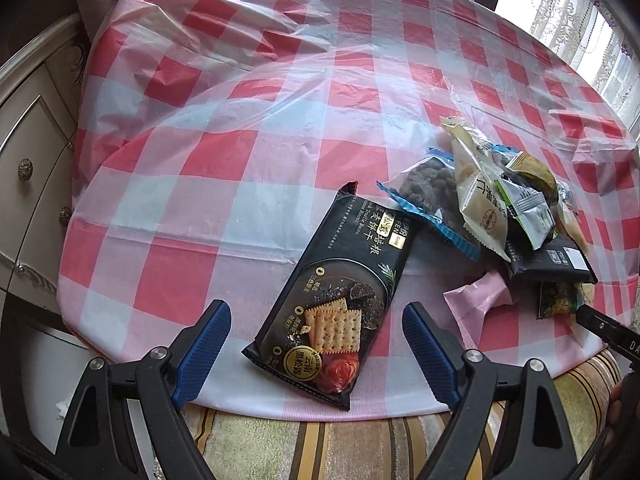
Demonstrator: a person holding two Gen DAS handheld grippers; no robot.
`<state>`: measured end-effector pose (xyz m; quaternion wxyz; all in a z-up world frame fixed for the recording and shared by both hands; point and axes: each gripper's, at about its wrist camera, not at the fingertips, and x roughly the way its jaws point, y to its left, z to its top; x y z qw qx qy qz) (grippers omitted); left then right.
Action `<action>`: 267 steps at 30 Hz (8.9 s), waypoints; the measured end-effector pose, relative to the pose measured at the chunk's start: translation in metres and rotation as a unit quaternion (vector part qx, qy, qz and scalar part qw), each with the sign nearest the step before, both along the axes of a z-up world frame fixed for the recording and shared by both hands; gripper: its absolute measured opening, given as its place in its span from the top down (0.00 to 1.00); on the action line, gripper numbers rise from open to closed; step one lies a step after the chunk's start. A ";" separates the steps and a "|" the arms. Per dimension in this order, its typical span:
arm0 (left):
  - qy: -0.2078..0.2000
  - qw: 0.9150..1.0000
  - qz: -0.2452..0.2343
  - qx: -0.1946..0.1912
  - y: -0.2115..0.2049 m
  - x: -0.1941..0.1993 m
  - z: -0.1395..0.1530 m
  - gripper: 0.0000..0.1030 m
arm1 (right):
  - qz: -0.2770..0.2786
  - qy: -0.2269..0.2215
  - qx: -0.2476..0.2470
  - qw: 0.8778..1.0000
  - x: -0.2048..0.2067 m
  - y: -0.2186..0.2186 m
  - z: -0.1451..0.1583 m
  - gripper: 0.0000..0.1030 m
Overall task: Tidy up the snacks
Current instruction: 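Grasp the black cracker box with the left tool while the right tool grasps the clear cookie bag, then carry both snacks to the white box and open both tools to drop them, then move both tools back over the snack pile on the table, then grasp the cream snack bag with the left tool while the right tool grasps the yellow cake bag, then carry both bags to the white box and open both tools to release them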
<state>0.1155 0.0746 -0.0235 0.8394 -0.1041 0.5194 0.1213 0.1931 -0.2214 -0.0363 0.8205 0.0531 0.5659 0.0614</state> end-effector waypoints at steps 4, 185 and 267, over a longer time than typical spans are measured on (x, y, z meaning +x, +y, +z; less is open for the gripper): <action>0.011 1.000 -0.015 -0.002 -0.001 0.007 -0.006 0.14 | -0.018 -0.011 0.003 1.000 0.012 -0.003 0.004 0.06; -0.125 0.989 -0.024 -0.071 -0.059 0.061 0.013 0.54 | 0.200 -0.137 -0.050 0.969 0.054 0.006 0.006 0.21; -0.124 0.934 -0.278 -0.188 -0.285 0.022 0.062 0.85 | -0.104 -0.140 -0.004 0.985 -0.095 -0.264 0.030 0.51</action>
